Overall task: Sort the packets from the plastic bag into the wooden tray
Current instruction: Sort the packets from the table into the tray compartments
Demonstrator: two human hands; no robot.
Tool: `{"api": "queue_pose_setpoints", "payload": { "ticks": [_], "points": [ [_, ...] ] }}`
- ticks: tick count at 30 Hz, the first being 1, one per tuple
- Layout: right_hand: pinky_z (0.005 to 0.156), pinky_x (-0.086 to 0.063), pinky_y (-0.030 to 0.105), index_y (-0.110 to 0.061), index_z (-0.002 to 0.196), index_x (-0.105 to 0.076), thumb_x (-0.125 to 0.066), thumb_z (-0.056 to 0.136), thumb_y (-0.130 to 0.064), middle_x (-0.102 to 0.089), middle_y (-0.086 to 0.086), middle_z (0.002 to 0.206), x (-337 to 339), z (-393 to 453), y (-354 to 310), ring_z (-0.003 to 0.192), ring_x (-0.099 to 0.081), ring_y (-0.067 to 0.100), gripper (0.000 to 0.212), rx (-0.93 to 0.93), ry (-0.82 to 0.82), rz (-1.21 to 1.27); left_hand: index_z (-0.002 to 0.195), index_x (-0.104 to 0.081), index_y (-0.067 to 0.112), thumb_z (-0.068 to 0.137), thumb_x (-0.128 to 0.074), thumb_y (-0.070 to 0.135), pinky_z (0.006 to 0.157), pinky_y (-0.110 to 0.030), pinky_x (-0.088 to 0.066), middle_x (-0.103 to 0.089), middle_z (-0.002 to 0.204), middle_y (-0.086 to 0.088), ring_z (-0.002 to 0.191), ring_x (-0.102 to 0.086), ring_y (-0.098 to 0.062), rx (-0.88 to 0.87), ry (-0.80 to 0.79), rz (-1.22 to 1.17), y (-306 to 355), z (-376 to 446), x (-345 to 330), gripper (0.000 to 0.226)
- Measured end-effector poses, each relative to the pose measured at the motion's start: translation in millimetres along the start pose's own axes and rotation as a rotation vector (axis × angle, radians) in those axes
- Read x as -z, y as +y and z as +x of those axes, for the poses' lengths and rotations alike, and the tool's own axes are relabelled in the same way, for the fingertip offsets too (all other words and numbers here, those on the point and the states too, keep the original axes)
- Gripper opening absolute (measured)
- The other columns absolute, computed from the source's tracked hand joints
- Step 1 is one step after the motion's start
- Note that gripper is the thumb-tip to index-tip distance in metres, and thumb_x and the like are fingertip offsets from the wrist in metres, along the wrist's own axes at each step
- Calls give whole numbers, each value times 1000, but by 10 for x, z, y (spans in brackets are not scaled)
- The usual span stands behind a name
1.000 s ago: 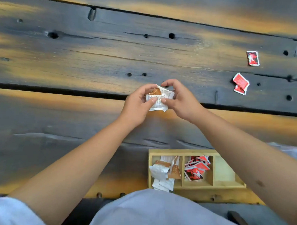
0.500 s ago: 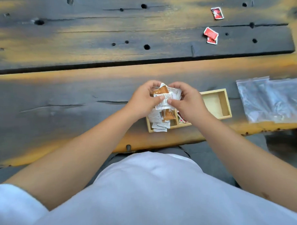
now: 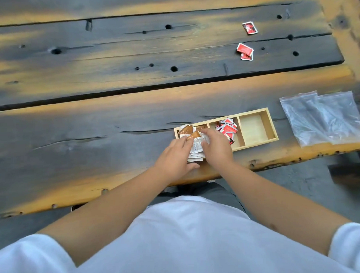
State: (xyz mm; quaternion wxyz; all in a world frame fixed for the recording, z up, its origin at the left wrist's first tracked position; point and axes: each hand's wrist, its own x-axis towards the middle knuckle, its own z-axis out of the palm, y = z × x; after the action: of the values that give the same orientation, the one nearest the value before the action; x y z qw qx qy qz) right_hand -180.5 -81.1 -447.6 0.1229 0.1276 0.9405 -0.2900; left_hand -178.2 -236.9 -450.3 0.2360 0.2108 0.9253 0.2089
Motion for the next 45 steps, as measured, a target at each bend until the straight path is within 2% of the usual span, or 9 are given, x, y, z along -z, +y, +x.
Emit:
{"api": "queue_pose_setpoints", "payload": {
  "ticks": [5, 8, 12, 17, 23, 26, 32, 40, 45],
  "points": [
    [93, -48, 39, -21, 137, -55, -59, 93, -16, -51, 5, 122, -43, -7, 55, 110, -53, 26, 45, 26, -10, -114, 143, -41, 23, 92, -49, 54, 99, -38, -32, -44, 146, 2, 131, -37, -23, -17, 107, 242, -59, 103, -60, 60],
    [89, -50, 39, -16, 139, -48, -59, 94, -17, -54, 8, 127, -5, 0, 59, 110, -58, 29, 47, 42, -60, -125, 131, -53, 26, 91, -52, 53, 98, -41, -31, -42, 146, -2, 132, -33, -26, -21, 129, 286, -78, 130, -32, 48],
    [78, -47, 36, -9, 106, -58, -55, 94, -18, -64, 11, 110, 48, -33, 135, 103, -60, 31, 16, 158, -165, -238, 126, -58, 26, 89, -59, 46, 108, -45, -27, -15, 162, -9, 148, -13, -28, -18, 119, 233, -118, 151, -43, 42],
    [90, -49, 41, -9, 123, -56, -50, 96, -23, -61, 8, 125, 14, -114, 177, 109, -56, 31, 31, 296, -261, -411, 125, -58, 21, 92, -57, 42, 103, -42, -29, -28, 158, -8, 145, -23, -25, -79, 92, 277, -144, 191, -29, 40],
    [95, -45, 42, -17, 133, -51, -48, 98, -34, -48, 4, 145, 33, -74, 137, 118, -47, 31, 39, 233, -269, -492, 126, -57, 17, 93, -54, 40, 93, -38, -32, -50, 145, -1, 135, -41, -21, -104, 75, 285, -146, 215, -37, 40],
    [98, -43, 41, -18, 136, -49, -48, 98, -35, -42, 6, 148, 58, -60, 132, 124, -43, 32, 41, 210, -277, -473, 119, -58, 19, 90, -58, 42, 91, -37, -29, -49, 145, 3, 134, -41, -18, -73, 80, 275, -115, 251, 6, 36],
    [108, -40, 45, -22, 146, -38, -51, 97, -37, -23, 7, 159, 193, -161, 135, 140, -31, 32, 53, 208, -334, -348, 130, -51, 25, 94, -53, 42, 103, -44, -24, -39, 154, 5, 143, -29, -15, -73, 39, 350, -151, 234, 48, 40],
    [107, -41, 43, -24, 148, -33, -54, 96, -40, -25, 4, 158, 501, -338, 236, 137, -35, 29, 59, 178, -292, -339, 138, -45, 25, 95, -49, 44, 103, -43, -26, -33, 156, 0, 146, -20, -20, -15, 22, 445, -219, 271, 313, 47],
    [112, -34, 42, -24, 148, -32, -54, 92, -49, -25, 4, 159, 696, -312, 283, 140, -31, 27, 65, 186, -207, -367, 146, -35, 25, 88, -43, 56, 111, -45, -24, -27, 159, -2, 147, -18, -22, -62, 108, 365, 62, 196, 422, 67]
  ]
}}
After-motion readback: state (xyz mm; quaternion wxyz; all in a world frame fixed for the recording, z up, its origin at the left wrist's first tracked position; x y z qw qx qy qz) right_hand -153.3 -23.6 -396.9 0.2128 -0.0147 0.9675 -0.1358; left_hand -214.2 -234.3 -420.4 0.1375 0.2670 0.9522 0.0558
